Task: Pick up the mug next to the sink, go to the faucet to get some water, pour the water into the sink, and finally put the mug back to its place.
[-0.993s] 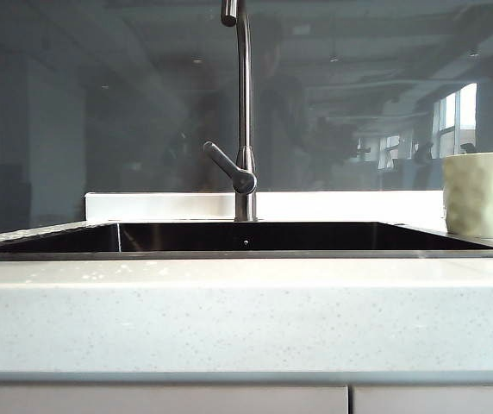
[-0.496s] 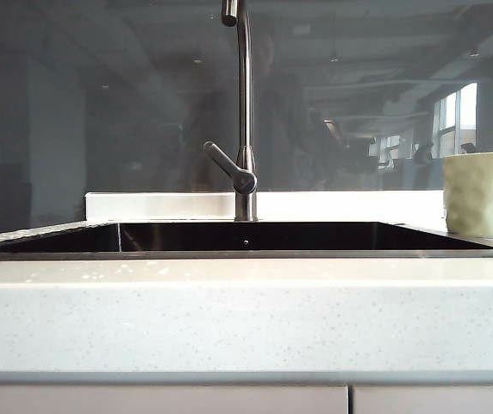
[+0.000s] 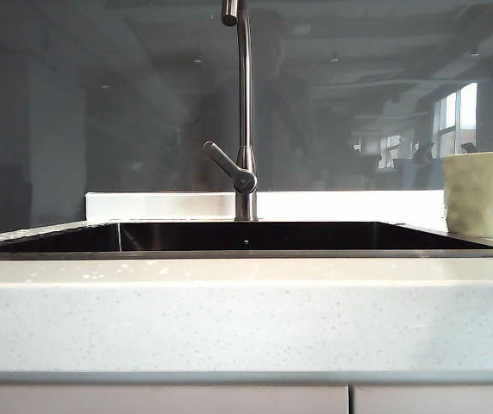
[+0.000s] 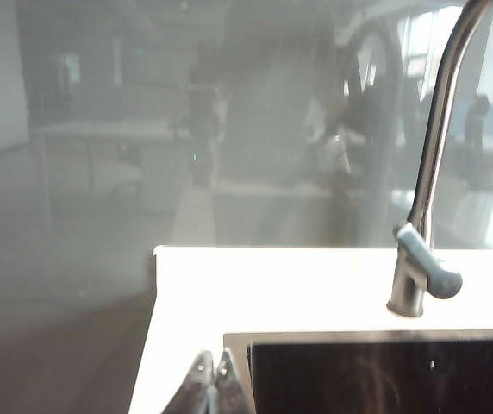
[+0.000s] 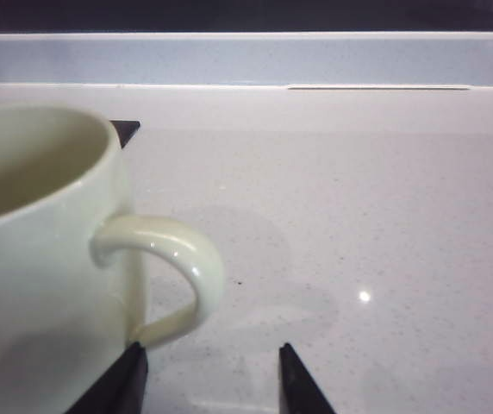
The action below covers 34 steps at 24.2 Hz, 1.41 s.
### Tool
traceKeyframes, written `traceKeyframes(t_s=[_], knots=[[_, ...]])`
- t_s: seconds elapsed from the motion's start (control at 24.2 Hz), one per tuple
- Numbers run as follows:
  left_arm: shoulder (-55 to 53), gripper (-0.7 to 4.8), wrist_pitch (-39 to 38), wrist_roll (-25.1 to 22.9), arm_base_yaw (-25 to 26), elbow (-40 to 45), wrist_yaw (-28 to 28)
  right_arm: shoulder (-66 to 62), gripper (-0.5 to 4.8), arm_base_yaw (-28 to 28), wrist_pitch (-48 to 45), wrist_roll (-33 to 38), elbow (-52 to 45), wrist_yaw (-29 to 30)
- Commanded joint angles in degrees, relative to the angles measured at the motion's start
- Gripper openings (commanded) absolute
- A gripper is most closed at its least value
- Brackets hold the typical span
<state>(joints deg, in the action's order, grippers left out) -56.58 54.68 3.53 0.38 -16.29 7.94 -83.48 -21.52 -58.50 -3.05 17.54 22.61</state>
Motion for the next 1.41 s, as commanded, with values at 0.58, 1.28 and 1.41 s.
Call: traceKeyframes(t_s=[0.58,1.28,1.41], knots=[[0.1,-0.05,2.0,0.1,0.0,-0.3,0.2,-7.6,2.13,0.8,-13.6,3.3,1.3,0.4],[0.1,-0.05,2.0,0.0,0.0,-0.3,0.2,-13.8,2.06,2.3,-14.1,3.3,7.0,-0.3],[0.1,-0.05,2.0,-0.1,0.0,-0.3,0.2,-13.8,1.22,2.4,-13.8,3.3,7.0,-0.4]])
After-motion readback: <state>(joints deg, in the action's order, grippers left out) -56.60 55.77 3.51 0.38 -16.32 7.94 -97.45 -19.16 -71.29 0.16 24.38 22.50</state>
